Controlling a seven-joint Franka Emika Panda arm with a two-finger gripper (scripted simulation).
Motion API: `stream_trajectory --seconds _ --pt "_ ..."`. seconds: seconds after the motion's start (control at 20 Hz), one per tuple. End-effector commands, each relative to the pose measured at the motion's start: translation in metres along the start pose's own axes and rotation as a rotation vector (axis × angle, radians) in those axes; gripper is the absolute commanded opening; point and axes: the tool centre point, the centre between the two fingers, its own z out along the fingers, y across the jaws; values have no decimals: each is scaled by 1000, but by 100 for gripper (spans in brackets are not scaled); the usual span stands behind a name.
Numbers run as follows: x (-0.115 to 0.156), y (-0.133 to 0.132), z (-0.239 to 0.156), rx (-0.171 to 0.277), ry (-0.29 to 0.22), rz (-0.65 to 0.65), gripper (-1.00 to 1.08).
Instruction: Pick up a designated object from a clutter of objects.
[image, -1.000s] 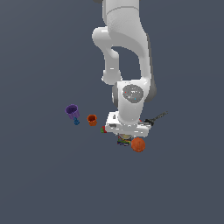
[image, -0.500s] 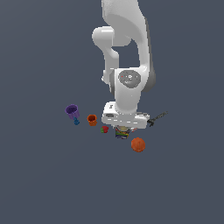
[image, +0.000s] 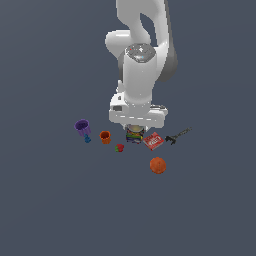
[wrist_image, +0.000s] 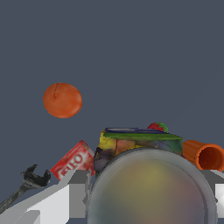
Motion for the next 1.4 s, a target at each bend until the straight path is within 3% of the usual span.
stream_trajectory --seconds 0.0,0.75,1.35 --pt "-8 8 -23 1 2 0 -100" --pt "-54 55 -154 -1 -7 0 -100" --pt "-68 72 -204 -3 -10 0 -100"
